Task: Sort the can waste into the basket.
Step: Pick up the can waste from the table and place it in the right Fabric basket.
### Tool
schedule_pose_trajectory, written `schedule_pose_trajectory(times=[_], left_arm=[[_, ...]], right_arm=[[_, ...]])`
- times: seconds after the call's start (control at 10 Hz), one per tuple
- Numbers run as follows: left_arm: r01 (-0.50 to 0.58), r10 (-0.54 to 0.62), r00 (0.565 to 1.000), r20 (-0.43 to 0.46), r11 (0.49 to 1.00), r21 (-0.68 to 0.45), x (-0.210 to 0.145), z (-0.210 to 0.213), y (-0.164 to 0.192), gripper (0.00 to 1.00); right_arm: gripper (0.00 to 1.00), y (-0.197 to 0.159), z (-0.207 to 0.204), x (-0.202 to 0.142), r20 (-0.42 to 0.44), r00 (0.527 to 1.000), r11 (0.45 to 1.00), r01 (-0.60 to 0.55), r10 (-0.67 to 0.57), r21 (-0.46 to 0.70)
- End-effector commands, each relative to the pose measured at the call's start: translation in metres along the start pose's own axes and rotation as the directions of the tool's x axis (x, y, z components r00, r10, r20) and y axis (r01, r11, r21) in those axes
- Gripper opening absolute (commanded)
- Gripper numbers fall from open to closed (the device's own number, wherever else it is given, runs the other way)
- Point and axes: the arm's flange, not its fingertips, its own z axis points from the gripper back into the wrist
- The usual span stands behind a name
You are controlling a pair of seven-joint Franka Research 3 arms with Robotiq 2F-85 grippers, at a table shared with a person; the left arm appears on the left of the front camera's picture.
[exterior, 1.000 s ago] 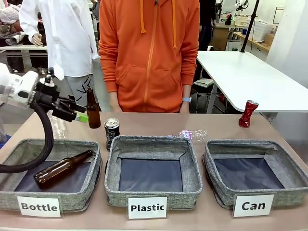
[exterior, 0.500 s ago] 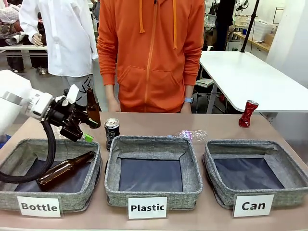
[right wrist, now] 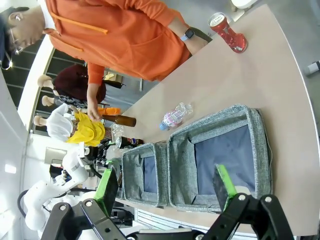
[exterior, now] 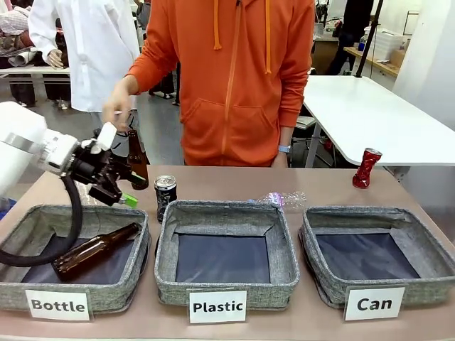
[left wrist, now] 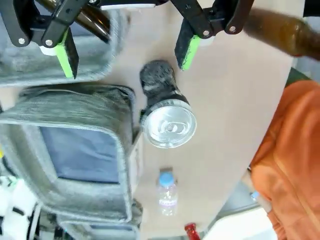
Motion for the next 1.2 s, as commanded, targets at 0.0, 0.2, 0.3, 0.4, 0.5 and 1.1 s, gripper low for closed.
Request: schedule_pose_trajectory(times=[0.0,0.2,0.3,0.4,0.5,1.1], left_arm=[[-0.061,0.067,0.996,0.055,0.992,-0.111,0.003,0.088,-0.079,1.00],[-0.057,0.049,0.985,0.163,0.997,0.043,-0.006,0.170,-0.172,1.00],[-0.082,0.052,0.978,0.200,0.986,0.147,-0.015,0.199,-0.200,1.00],[-0.084,0.047,0.982,0.185,0.977,0.197,-0.027,0.229,-0.221,1.00],[-0.054,0.005,0.975,0.221,0.975,0.215,-0.041,0.258,-0.237,1.00],[-0.168,0.036,0.934,0.355,0.922,0.349,-0.077,0.288,-0.206,1.00]], right_arm=[[1.00,-0.001,0.000,0.002,0.016,1.000,0.999,-0.025,0.024,0.024],[1.00,-0.001,0.000,0.002,0.016,1.000,0.999,-0.025,0.024,0.024],[1.00,-0.001,0.000,0.002,0.016,1.000,0.999,-0.025,0.024,0.024],[1.00,-0.001,0.000,0.002,0.016,1.000,0.999,-0.025,0.024,0.024],[1.00,-0.001,0.000,0.002,0.016,1.000,0.999,-0.025,0.024,0.024],[1.00,-0.001,0.000,0.002,0.016,1.000,0.999,-0.025,0.024,0.024]])
